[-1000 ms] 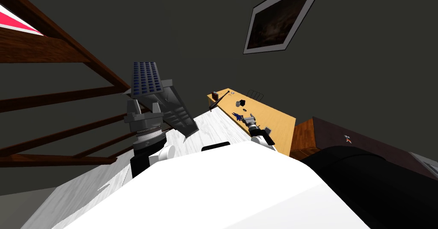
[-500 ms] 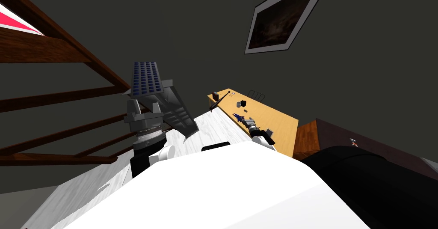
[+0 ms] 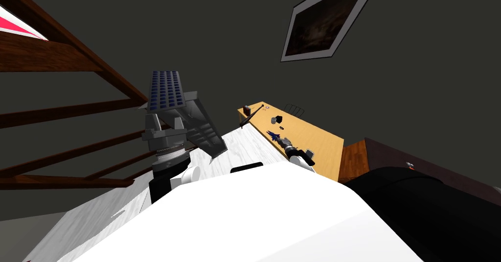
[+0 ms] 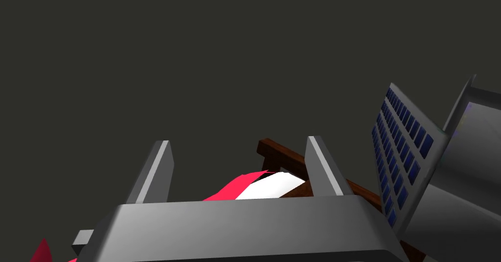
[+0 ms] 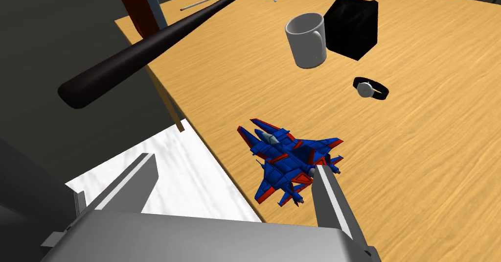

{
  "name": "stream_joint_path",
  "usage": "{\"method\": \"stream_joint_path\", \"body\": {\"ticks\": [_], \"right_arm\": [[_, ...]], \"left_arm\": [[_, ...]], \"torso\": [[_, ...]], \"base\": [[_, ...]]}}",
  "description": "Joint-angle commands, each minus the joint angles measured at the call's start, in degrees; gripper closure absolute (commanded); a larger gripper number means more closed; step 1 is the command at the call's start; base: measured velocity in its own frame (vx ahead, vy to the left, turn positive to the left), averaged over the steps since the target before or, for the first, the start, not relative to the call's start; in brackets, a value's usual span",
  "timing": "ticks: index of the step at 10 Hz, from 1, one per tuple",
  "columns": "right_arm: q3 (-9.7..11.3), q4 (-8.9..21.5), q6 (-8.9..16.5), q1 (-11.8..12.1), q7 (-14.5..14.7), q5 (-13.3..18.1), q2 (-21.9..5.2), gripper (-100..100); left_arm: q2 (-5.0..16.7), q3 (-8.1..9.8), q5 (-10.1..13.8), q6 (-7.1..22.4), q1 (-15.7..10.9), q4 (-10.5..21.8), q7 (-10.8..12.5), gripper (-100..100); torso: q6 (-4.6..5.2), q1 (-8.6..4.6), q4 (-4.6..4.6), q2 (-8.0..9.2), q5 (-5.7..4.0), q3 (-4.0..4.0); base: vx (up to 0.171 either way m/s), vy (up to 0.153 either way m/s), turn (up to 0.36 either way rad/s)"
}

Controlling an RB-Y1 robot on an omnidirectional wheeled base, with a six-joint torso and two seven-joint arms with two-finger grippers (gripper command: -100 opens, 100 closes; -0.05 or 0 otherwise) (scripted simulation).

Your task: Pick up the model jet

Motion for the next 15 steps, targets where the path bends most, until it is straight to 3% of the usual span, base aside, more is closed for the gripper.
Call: {"method": "stream_joint_path", "body": {"ticks": [1, 2, 4, 5, 7, 8, 15], "right_arm": [[-0.58, 1.89, 1.79, -0.4, -2.86, -2.66, -0.43, -100], [-0.58, 1.89, 1.79, -0.4, -3.01, -2.66, -0.43, -100], [-1.67, 5.01, 4.95, -1.2, -6.76, -6.66, -0.9, -100], [-1.67, 5.01, 4.95, -1.2, -7.58, -6.84, -0.9, -100], [-2.72, 8.08, 7.88, -2.07, -11.14, -10.58, -1.35, -100], [-2.72, 8.08, 7.88, -2.07, -11.67, -10.62, -1.35, -100], [-5.43, 17.36, 15.65, -4.57, -21.67, -19.88, -2.41, -100]], "left_arm": [[0.0, 0.0, 0.0, 0.0, 0.0, 0.0, 0.0, 0], [0.0, 0.0, 0.0, 0.0, 0.0, 0.0, 0.0, 0], [0.0, 0.0, 0.0, 0.0, 0.0, 0.0, 0.0, 0], [0.0, 0.0, 0.0, 0.0, 0.0, 0.0, 0.0, 0], [0.0, 0.0, 0.0, 0.0, 0.0, 0.0, 0.0, 0], [0.0, 0.0, 0.0, 0.0, 0.0, 0.0, 0.0, 0], [0.01, 0.01, 0.0, 0.0, 0.01, 0.0, 0.0, 0]], "torso": [[0.0, 0.0, 0.0, 0.0, 0.0, 0.0], [0.0, -0.02, 0.0, -0.02, 0.0, -0.01], [0.0, -0.05, -0.01, -0.05, -0.01, -0.03], [0.0, -0.1, -0.03, -0.13, -0.02, -0.07], [0.0, -0.11, -0.01, -0.06, -0.02, -0.03], [0.0, -0.18, -0.02, -0.13, -0.03, -0.07], [0.0, -0.25, -0.05, -0.23, -0.05, -0.13]], "base": [[0.047, -0.024, 0.023], [0.045, -0.022, 0.012], [0.069, -0.039, 0.029], [0.062, -0.04, 0.014], [0.065, -0.058, 0.025], [0.062, -0.046, 0.016], [0.084, -0.067, 0.024]]}}
